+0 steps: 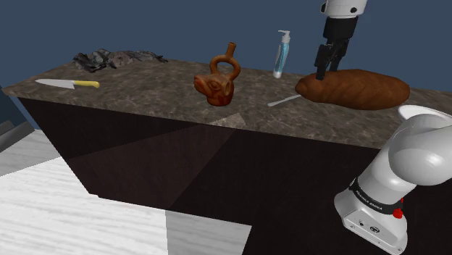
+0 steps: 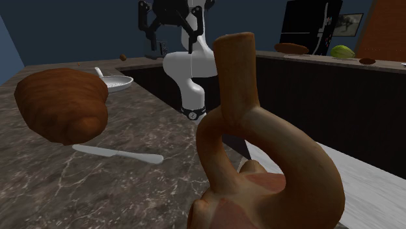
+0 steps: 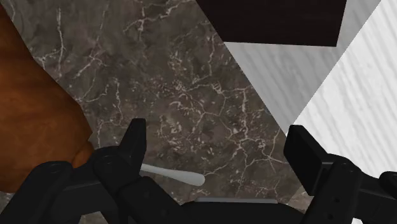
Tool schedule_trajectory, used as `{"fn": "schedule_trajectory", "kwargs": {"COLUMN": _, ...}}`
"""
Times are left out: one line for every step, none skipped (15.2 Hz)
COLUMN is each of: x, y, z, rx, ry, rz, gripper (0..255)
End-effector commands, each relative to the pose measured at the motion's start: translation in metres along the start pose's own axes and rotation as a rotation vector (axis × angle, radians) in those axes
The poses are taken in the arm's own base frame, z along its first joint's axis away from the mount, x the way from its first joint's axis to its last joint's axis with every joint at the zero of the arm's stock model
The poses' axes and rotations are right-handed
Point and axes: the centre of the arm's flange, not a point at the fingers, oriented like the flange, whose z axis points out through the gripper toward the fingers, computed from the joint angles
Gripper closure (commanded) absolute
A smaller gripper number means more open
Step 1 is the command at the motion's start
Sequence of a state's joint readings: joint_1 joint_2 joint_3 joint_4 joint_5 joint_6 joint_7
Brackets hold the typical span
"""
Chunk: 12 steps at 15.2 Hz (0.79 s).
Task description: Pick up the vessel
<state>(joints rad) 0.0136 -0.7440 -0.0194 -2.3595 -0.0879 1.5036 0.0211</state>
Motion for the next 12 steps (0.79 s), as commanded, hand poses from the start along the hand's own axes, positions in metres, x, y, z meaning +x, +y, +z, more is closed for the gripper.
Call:
{"fn": "schedule_trajectory", "kwargs": {"x": 0.000, "y": 0.000, "z": 0.000, "rx": 0.000, "ry": 0.000, "rz": 0.000, "gripper": 0}}
{"fn": "schedule_trajectory", "kwargs": {"x": 0.013, "y": 0.000, "z": -0.001, "rx": 0.002, "ry": 0.004, "rz": -0.024, "gripper": 0}}
{"fn": "schedule_trajectory", "kwargs": {"x": 0.025, "y": -0.001, "z": -0.003, "rx": 0.004, "ry": 0.008, "rz": -0.047, "gripper": 0}}
{"fn": "schedule_trajectory", "kwargs": {"x": 0.038, "y": -0.002, "z": -0.004, "rx": 0.007, "ry": 0.011, "rz": -0.071, "gripper": 0}}
{"fn": "schedule_trajectory", "kwargs": {"x": 0.050, "y": -0.003, "z": -0.006, "rx": 0.009, "ry": 0.015, "rz": -0.094, "gripper": 0}}
{"fn": "schedule_trajectory", "kwargs": {"x": 0.062, "y": -0.004, "z": -0.007, "rx": 0.011, "ry": 0.019, "rz": -0.118, "gripper": 0}}
{"fn": "schedule_trajectory", "kwargs": {"x": 0.075, "y": -0.006, "z": -0.009, "rx": 0.013, "ry": 0.023, "rz": -0.142, "gripper": 0}}
{"fn": "schedule_trajectory", "kwargs": {"x": 0.087, "y": -0.008, "z": -0.011, "rx": 0.015, "ry": 0.027, "rz": -0.165, "gripper": 0}}
{"fn": "schedule_trajectory", "kwargs": {"x": 0.099, "y": -0.010, "z": -0.012, "rx": 0.017, "ry": 0.031, "rz": -0.189, "gripper": 0}}
{"fn": "schedule_trajectory", "kwargs": {"x": 0.112, "y": -0.013, "z": -0.014, "rx": 0.020, "ry": 0.034, "rz": -0.212, "gripper": 0}}
{"fn": "schedule_trajectory", "kwargs": {"x": 0.124, "y": -0.016, "z": -0.016, "rx": 0.022, "ry": 0.038, "rz": -0.236, "gripper": 0}}
{"fn": "schedule_trajectory", "kwargs": {"x": 0.136, "y": -0.019, "z": -0.018, "rx": 0.024, "ry": 0.042, "rz": -0.260, "gripper": 0}}
